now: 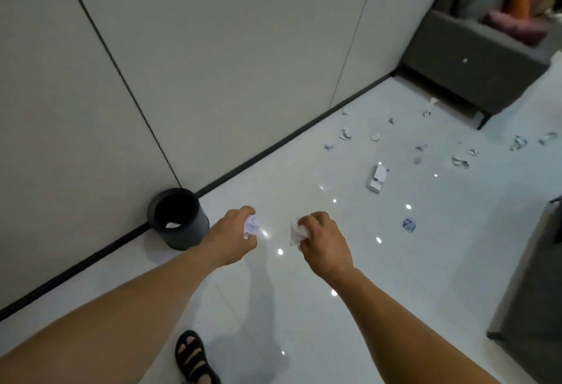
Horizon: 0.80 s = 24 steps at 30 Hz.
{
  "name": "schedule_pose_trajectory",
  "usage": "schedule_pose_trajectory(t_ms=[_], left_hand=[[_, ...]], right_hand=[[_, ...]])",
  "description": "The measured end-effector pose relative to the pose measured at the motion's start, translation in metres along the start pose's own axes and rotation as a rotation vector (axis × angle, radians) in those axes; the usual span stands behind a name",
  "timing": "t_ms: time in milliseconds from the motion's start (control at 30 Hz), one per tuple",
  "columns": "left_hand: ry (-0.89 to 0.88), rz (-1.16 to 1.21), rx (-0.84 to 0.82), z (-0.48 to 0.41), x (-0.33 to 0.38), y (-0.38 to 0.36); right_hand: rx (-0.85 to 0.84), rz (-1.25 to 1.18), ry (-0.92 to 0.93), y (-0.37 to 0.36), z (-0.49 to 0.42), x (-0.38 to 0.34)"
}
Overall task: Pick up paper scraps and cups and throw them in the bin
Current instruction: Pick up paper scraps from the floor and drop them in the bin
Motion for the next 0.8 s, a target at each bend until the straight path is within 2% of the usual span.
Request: schedule_pose_trajectory(t_ms=[100,233,367,500,800], left_hand=[[0.096,0.02,0.116,0.003,-0.059,0.065],[0.164,0.042,0.148,0.002,-0.126,0.138],[0.263,0.09,0.189,-0.009,-0.175,0.189],[0.313,0.104,0.186,-0.035,-0.207,0.213],[0.401,0.156,0.156,-0.138,-0.254,0.215]], right_hand=[[-0.06,-0.021,0.111,-0.023,-0.048,-0.072],[-0.112,-0.039,0.211,-0.062,-0.106,-0.16],[-0.137,0.004,0.259,-0.096,-0.157,-0.219],[-0.19,0.021,0.292,-0.119,-0.202,-0.245],[-0.299,-0.109,0.282,-0.197,-0.326,-0.235]])
Point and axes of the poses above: each hand's wrist, its own z-axis away from the middle knuckle, its own y-axis out of the back of the hand, x = y × z, the point moved 1 cm from there along -z, towards the middle knuckle, and after that the axes turned 5 degrees about y, right-handed, at the moved point
